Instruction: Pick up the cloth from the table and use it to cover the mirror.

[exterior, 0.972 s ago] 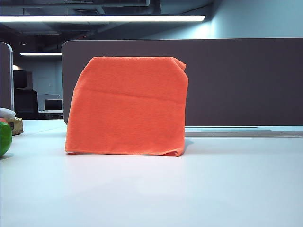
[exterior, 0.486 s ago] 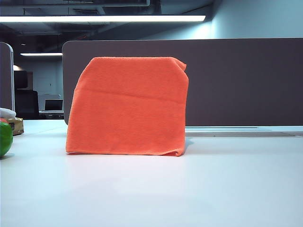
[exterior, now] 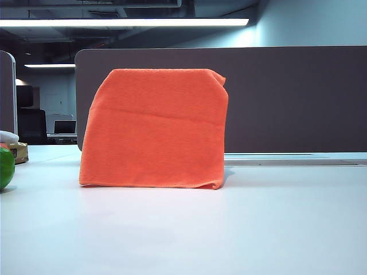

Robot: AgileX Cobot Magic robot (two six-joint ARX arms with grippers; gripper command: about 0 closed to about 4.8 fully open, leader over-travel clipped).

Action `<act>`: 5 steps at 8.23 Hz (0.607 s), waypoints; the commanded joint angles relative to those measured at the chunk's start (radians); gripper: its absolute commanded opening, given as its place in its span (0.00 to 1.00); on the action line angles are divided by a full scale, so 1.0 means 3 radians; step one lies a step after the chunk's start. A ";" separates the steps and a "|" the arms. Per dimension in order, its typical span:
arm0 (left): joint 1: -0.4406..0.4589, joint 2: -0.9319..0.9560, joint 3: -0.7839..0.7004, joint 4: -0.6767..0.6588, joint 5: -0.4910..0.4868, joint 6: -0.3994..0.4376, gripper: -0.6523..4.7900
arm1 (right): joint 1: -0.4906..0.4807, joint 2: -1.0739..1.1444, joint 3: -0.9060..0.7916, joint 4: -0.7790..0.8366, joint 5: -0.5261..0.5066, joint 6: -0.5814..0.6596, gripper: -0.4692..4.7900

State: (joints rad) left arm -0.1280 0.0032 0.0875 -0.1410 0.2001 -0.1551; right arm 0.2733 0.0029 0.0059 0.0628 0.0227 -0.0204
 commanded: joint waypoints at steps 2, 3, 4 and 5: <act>-0.0005 0.0001 -0.0230 0.0163 0.0034 0.0148 0.11 | -0.0005 -0.0003 -0.0004 0.0052 0.0014 -0.0137 0.08; -0.0005 0.0001 -0.0256 0.0098 -0.0148 0.0272 0.11 | -0.0005 -0.0003 -0.0004 0.0056 0.0224 -0.0207 0.08; -0.0005 0.0001 -0.0256 0.0008 -0.0384 0.0401 0.11 | -0.0006 -0.0003 -0.0004 0.0056 0.0308 -0.0224 0.08; -0.0005 0.0001 -0.0256 -0.0106 -0.0641 0.0579 0.11 | -0.0254 -0.0003 -0.0004 0.0198 0.0333 -0.0359 0.08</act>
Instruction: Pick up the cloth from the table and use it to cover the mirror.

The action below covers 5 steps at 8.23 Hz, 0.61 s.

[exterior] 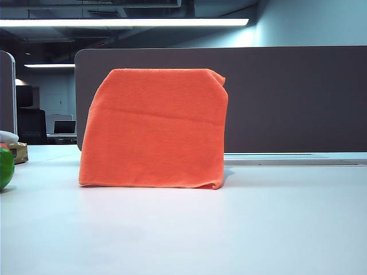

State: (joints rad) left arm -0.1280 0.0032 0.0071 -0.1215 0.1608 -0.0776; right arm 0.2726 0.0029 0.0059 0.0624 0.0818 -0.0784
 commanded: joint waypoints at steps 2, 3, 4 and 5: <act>-0.0005 0.0001 0.0013 -0.0074 -0.0509 0.0303 0.11 | -0.0378 -0.0003 -0.0004 0.0312 -0.0005 -0.0164 0.08; -0.0004 0.0001 0.0013 0.0122 -0.0511 0.0282 0.11 | -0.0567 -0.0003 -0.0004 0.0398 -0.0200 -0.0149 0.08; -0.0004 0.0001 0.0011 0.0197 -0.0512 0.0281 0.11 | -0.0617 -0.0003 -0.0004 0.0423 -0.0268 -0.0148 0.08; -0.0004 0.0001 0.0011 0.0362 -0.0528 0.0249 0.11 | -0.0768 -0.0003 -0.0004 0.0540 -0.0415 -0.0120 0.08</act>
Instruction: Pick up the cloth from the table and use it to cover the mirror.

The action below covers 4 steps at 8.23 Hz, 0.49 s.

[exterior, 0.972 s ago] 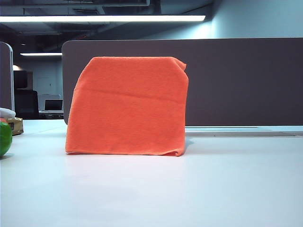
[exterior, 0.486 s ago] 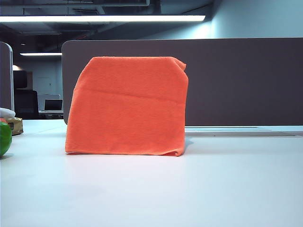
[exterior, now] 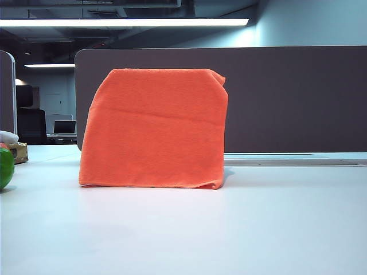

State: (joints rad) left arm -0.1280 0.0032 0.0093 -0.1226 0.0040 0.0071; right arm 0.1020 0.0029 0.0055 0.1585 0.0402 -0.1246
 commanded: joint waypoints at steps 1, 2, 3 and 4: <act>-0.0003 0.0001 0.0005 0.0437 -0.0015 -0.0042 0.11 | -0.0289 -0.0003 -0.0003 0.0306 -0.0294 0.0088 0.08; -0.0003 0.0001 0.0004 0.0496 -0.0025 -0.0052 0.11 | -0.0367 -0.0003 -0.0003 0.0367 -0.0296 0.0117 0.08; -0.0003 0.0001 0.0004 0.0546 -0.0027 -0.0051 0.11 | -0.0460 -0.0003 -0.0003 0.0437 -0.0416 0.0179 0.08; -0.0001 0.0001 0.0004 0.0615 -0.0027 -0.0052 0.11 | -0.0544 -0.0003 -0.0003 0.0353 -0.0665 0.0264 0.08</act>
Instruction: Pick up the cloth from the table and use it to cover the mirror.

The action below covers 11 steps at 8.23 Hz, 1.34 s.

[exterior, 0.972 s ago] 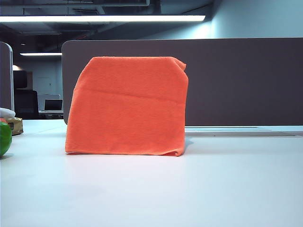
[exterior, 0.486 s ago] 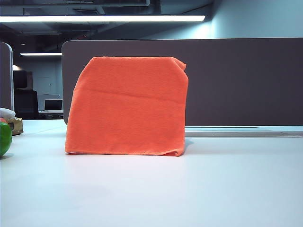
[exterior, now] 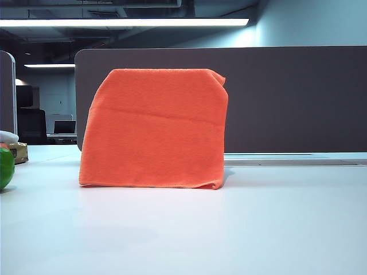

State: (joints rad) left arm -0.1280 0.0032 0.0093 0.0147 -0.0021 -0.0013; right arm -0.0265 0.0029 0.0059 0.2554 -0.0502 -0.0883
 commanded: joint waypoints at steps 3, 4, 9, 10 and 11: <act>-0.0001 0.0001 0.0005 0.0158 -0.0223 -0.0060 0.11 | 0.0095 -0.0003 -0.0004 -0.0200 -0.0005 0.0144 0.08; -0.0001 0.0001 0.0005 0.0158 -0.0287 -0.0058 0.11 | 0.0853 -0.0003 -0.0003 -0.0530 0.1180 0.0024 0.08; 0.0000 0.0001 0.0006 0.0159 -0.0117 -0.0057 0.11 | 0.0234 -0.0003 -0.0003 -0.0490 0.0276 -0.0025 0.08; 0.0000 0.0001 0.0006 0.0159 -0.0117 -0.0056 0.11 | 0.0226 -0.0003 -0.0003 -0.0488 0.0252 -0.0025 0.08; 0.0001 0.0001 0.0004 0.0155 -0.0158 0.0004 0.11 | 0.0234 -0.0003 -0.0003 -0.0488 0.0244 -0.0025 0.08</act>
State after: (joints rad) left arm -0.1272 0.0032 0.0093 0.0483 -0.0418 -0.0154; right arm 0.0429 0.0029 0.0055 0.0910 0.0257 -0.0986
